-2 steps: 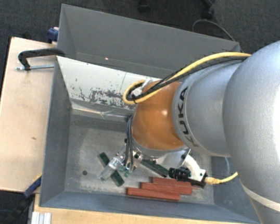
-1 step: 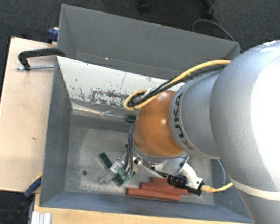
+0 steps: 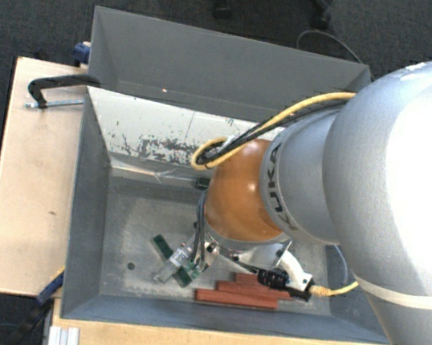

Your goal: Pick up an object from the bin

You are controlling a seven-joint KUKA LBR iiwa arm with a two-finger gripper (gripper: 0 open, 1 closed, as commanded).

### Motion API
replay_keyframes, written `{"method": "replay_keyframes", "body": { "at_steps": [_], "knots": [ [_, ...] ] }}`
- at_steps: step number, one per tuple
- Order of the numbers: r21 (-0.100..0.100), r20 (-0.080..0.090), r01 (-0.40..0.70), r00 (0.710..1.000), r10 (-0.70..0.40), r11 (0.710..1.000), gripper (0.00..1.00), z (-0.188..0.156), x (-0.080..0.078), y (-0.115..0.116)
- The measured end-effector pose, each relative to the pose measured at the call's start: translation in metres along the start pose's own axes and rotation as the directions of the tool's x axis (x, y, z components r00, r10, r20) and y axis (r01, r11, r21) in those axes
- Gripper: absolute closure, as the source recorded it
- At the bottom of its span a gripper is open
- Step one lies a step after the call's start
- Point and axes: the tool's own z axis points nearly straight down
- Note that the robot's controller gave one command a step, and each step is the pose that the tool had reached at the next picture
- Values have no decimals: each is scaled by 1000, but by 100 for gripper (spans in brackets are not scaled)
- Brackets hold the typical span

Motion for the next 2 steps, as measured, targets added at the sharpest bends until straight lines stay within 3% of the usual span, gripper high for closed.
{"method": "replay_keyframes", "body": {
  "at_steps": [1,2],
  "knots": [
    [-1,0,0,1000,0,1000,100,0,0,0],
    [-3,3,0,1000,0,1000,100,-5,0,1]
  ]
}}
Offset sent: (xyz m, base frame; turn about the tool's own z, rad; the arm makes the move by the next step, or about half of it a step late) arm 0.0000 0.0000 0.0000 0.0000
